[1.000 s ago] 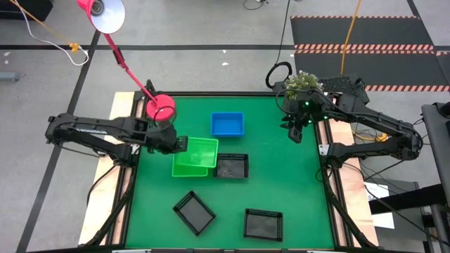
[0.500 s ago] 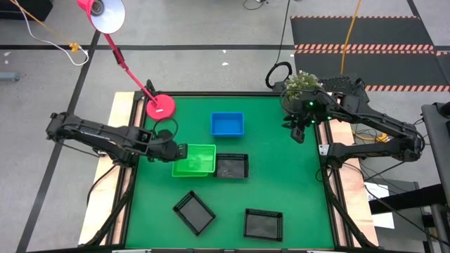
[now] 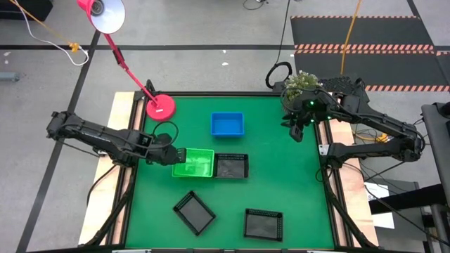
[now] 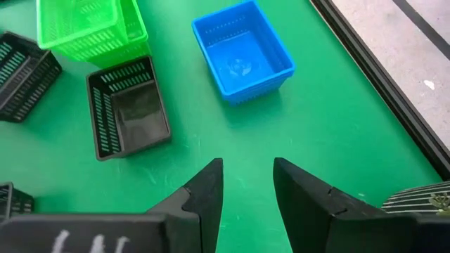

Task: Stack baskets by color
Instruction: Stack the top green bin on the top of the bottom stacked green bins

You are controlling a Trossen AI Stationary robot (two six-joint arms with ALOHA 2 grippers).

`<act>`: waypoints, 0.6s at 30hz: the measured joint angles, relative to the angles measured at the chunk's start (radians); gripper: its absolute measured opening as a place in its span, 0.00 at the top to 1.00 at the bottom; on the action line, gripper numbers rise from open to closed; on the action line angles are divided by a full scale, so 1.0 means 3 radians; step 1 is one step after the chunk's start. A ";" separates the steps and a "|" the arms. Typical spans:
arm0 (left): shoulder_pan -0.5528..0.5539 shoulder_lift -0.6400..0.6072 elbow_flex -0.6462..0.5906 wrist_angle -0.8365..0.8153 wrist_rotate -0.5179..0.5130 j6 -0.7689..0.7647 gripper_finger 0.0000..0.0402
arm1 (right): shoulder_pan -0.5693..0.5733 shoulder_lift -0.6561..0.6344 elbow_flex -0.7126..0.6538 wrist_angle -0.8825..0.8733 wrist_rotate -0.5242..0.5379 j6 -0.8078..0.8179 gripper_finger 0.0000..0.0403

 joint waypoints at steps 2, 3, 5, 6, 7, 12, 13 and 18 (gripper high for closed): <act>-0.0003 0.0000 0.0000 -0.0020 -0.0005 -0.0005 0.98 | 0.0000 0.0000 0.0000 0.0011 0.0000 0.0007 0.71; -0.0003 0.0000 0.0000 -0.0034 -0.0020 -0.0001 0.98 | 0.0000 0.0000 0.0000 0.0011 0.0000 0.0007 0.71; -0.0003 0.0000 0.0000 -0.0056 -0.0060 0.0010 0.96 | 0.0000 0.0000 0.0000 0.0011 0.0000 0.0007 0.71; -0.0003 0.0000 0.0000 -0.0056 -0.0076 0.0009 0.95 | 0.0000 0.0000 0.0000 0.0011 0.0000 0.0009 0.71; -0.0003 0.0000 0.0000 -0.0057 -0.0086 0.0009 0.95 | 0.0000 0.0000 0.0000 0.0011 0.0000 0.0009 0.71; -0.0003 0.0001 -0.0001 -0.0165 -0.0092 -0.0049 0.98 | 0.0000 0.0000 0.0000 0.0009 0.0001 0.0055 0.71; -0.0003 0.0001 -0.0012 -0.0172 -0.0098 -0.0078 0.98 | 0.0000 0.0000 0.0000 0.0009 0.0001 0.0071 0.71; -0.0003 0.0003 -0.0101 -0.0154 -0.0060 -0.0141 0.96 | 0.0000 0.0000 0.0000 0.0009 0.0001 0.0084 0.71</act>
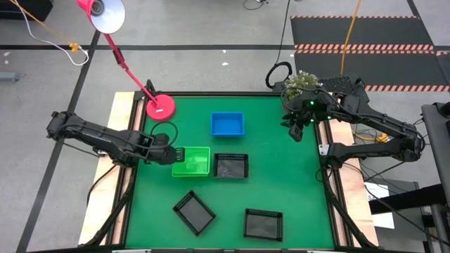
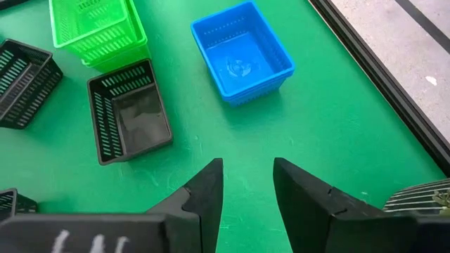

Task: Stack baskets by color
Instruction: Stack the top green bin on the top of the bottom stacked green bins

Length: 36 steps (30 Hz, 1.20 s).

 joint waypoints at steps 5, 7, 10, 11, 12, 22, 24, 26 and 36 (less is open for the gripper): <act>0.0000 0.0000 -0.0077 0.0056 0.0016 -0.0027 0.98 | 0.0000 0.0000 0.0000 0.0000 0.0000 0.0000 0.71; 0.0000 0.0000 -0.0092 0.0053 0.0024 -0.0051 0.97 | 0.0000 0.0000 0.0000 0.0000 0.0000 0.0000 0.71; 0.0000 0.0000 -0.0092 0.0050 0.0023 -0.0052 0.95 | 0.0000 0.0000 0.0000 -0.0001 0.0000 0.0000 0.71; 0.0000 0.0000 -0.0092 0.0044 0.0024 -0.0053 0.95 | 0.0000 0.0000 0.0000 -0.0001 0.0000 0.0000 0.71; 0.0000 0.0000 -0.0092 0.0035 0.0025 -0.0053 0.95 | 0.0000 0.0000 0.0000 -0.0001 0.0000 0.0000 0.71; 0.0000 0.0001 -0.0093 -0.0129 0.0060 -0.0150 0.95 | 0.0000 0.0000 0.0000 -0.0002 0.0000 -0.0019 0.71; 0.0000 0.0001 -0.0093 -0.0125 0.0090 -0.0121 0.95 | 0.0000 0.0000 0.0000 -0.0002 0.0000 -0.0062 0.71; 0.0000 0.0001 -0.0093 -0.0124 0.0101 -0.0117 0.96 | 0.0000 0.0000 0.0000 -0.0002 0.0000 -0.0110 0.71; 0.0000 0.0001 -0.0093 -0.0123 0.0106 -0.0187 0.92 | 0.0000 0.0000 0.0000 -0.0001 0.0000 -0.0189 0.71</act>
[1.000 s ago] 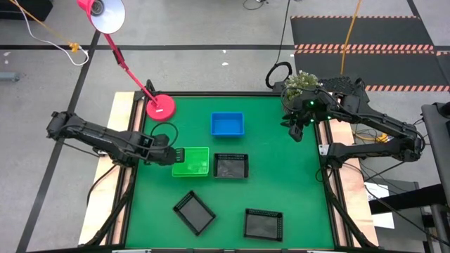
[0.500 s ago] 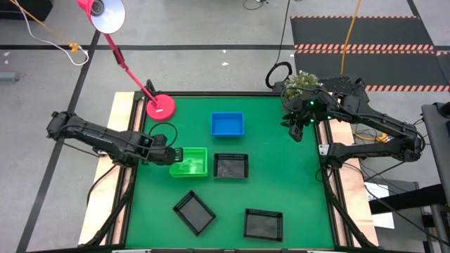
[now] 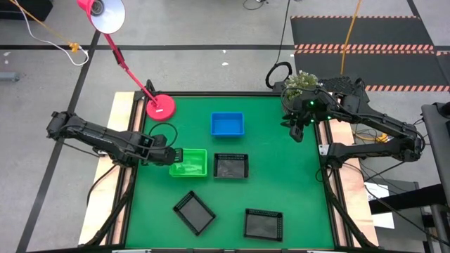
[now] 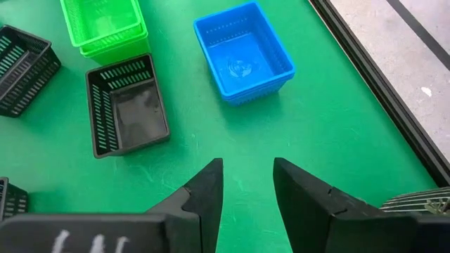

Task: Stack baskets by color
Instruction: Stack the top green bin on the top of the bottom stacked green bins, then stack the bottom right black bin on the top of the top black bin

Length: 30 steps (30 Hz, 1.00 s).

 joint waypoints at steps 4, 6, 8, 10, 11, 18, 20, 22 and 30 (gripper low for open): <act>0.0000 0.0000 0.0000 0.0001 0.0001 0.0010 0.93 | 0.0000 0.0000 0.0000 0.0000 0.0000 -0.0013 0.71; 0.0000 0.0000 0.0000 0.0000 0.0006 0.0010 0.92 | 0.0000 0.0000 0.0000 0.0000 0.0000 -0.0013 0.71; 0.0001 0.0000 0.0000 0.0003 0.0059 -0.0027 0.91 | 0.0000 0.0000 0.0000 0.0000 0.0000 -0.0002 0.71; 0.0013 0.0000 0.0000 0.0005 0.0138 -0.0076 0.88 | 0.0000 0.0000 0.0000 -0.0001 -0.0001 0.0046 0.71; 0.0016 0.0000 0.0000 0.0004 0.0169 -0.0085 0.86 | 0.0000 0.0000 0.0000 -0.0002 0.0000 0.0078 0.71; 0.0019 0.0000 0.0000 -0.0055 0.0247 -0.0051 0.68 | 0.0004 0.0000 0.0000 -0.0171 -0.0011 0.0424 0.71; 0.0031 0.0000 0.0000 -0.0153 0.0249 0.0051 0.64 | 0.0004 -0.0008 0.0000 -0.0303 -0.0010 0.0616 0.71; 0.0060 0.0000 0.0000 -0.0216 0.0253 0.0195 0.60 | 0.0004 -0.0013 0.0000 -0.0411 0.0003 0.0978 0.71; 0.0151 -0.0038 0.0003 -0.0181 0.0228 0.0669 0.53 | 0.0497 -0.0064 0.0000 -0.0507 -0.0097 0.2874 0.71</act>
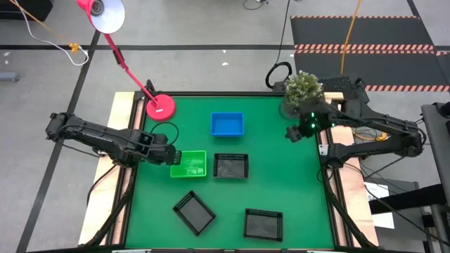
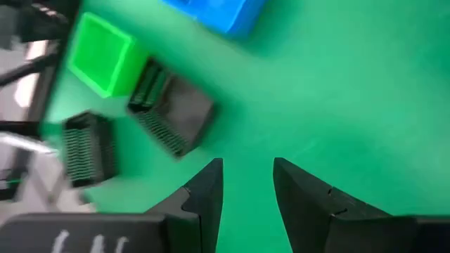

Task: Stack baskets by color
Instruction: Stack the bottom right black bin on the top of the top black bin

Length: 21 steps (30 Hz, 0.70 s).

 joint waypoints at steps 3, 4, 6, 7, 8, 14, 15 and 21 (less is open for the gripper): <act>-0.0013 -0.0019 0.0003 0.0058 -0.0007 0.0059 0.52 | 0.0415 0.0000 0.0001 0.0062 0.0026 0.0582 0.71; -0.0019 -0.0029 0.0003 0.0057 -0.0006 0.0056 0.52 | 0.0561 0.0001 0.0001 0.0065 0.0081 0.0746 0.71; -0.0022 -0.0063 0.0003 -0.0009 -0.0015 -0.0003 0.52 | 0.0846 0.0001 0.0001 0.0077 0.0229 0.1067 0.71; -0.0023 -0.0066 0.0003 -0.0032 -0.0033 -0.0040 0.52 | 0.0991 0.0003 0.0001 0.0084 0.0304 0.1218 0.71; -0.0028 -0.0071 0.0003 -0.0039 -0.0062 -0.0066 0.52 | 0.1136 0.0007 0.0001 0.0085 0.0367 0.1380 0.71; -0.0062 -0.0094 0.0003 0.0014 -0.0198 0.0006 0.52 | 0.1977 0.0108 0.0003 0.0187 0.0673 0.2236 0.71; -0.0062 -0.0099 0.0003 0.0014 -0.0197 0.0039 0.52 | 0.2105 0.0136 0.0003 0.0262 0.0753 0.2319 0.71; -0.0081 -0.0097 0.0003 0.0022 -0.0198 0.0246 0.52 | 0.2721 0.0435 0.0003 0.0443 0.0969 0.2946 0.71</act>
